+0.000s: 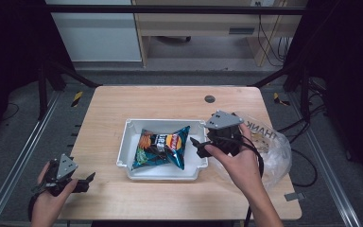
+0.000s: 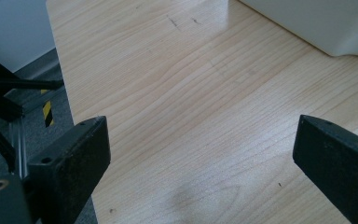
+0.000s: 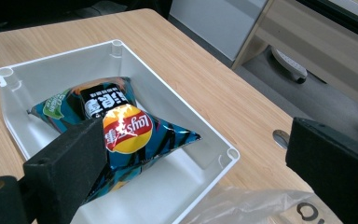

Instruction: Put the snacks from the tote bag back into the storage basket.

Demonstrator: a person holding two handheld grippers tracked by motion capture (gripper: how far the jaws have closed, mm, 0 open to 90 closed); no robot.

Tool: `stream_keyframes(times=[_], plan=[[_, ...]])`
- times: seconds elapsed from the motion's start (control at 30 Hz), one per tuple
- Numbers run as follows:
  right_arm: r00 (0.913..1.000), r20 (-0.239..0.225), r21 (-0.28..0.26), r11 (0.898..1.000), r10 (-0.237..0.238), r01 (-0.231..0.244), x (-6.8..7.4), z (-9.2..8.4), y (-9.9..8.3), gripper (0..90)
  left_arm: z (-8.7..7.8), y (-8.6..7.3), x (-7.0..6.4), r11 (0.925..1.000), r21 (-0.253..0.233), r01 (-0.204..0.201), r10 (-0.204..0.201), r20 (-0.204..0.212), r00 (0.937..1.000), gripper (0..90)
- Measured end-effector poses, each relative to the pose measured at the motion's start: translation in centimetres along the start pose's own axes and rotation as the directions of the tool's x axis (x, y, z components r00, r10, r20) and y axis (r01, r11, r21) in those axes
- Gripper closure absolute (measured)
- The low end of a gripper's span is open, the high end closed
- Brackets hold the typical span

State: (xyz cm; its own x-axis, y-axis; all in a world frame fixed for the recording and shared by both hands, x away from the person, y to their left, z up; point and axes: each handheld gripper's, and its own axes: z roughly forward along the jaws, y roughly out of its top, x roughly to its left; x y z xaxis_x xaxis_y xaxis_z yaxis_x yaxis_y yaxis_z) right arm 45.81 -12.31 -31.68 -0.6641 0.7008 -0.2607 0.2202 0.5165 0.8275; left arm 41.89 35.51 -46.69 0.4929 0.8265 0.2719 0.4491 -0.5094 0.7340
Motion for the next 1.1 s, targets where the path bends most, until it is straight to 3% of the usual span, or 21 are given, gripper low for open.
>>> stream_keyframes(times=[1.1], plan=[[0.993, 0.065, 0.011, 0.995, 0.099, -0.099, -1.3, -3.0, -5.0, 5.3, 0.0, 0.0, 0.0, 1.0, 0.001, -0.001, 0.001, 0.001, 1.0, 3.5]])
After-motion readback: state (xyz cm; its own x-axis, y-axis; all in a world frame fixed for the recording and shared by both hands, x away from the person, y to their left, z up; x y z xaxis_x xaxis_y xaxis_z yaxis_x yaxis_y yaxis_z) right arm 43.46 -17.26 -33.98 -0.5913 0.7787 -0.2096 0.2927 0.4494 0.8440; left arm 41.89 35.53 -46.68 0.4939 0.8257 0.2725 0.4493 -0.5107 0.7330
